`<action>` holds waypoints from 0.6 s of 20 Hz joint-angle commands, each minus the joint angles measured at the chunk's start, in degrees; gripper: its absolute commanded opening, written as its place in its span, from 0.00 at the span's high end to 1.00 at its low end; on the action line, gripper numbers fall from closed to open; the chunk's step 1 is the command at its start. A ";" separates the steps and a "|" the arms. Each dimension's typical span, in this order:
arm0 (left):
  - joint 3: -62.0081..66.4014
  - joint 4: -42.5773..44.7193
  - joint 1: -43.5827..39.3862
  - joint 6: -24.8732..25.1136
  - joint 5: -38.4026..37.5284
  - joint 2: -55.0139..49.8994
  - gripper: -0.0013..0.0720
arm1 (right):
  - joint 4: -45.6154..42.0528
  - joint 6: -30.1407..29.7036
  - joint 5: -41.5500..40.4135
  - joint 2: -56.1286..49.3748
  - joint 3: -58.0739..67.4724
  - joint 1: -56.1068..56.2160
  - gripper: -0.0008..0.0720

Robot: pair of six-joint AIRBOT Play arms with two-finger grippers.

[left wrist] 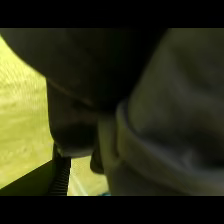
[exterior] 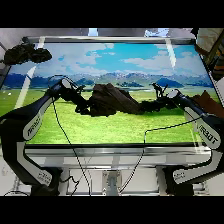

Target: Fold the shirts.

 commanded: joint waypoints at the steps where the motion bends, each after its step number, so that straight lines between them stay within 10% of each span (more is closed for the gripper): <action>1: -1.25 -0.15 -0.74 -0.74 3.80 -0.83 0.31 | 0.20 0.02 -0.09 -0.04 -0.02 0.04 0.95; 5: -1.31 5.90 -0.74 -0.72 -0.83 -2.25 0.32 | 0.17 0.02 -0.11 -0.04 -0.02 0.04 0.95; 12: -1.31 8.52 -0.72 2.32 -0.72 -2.25 0.93 | 0.22 0.02 -0.13 -0.04 -0.02 0.04 0.95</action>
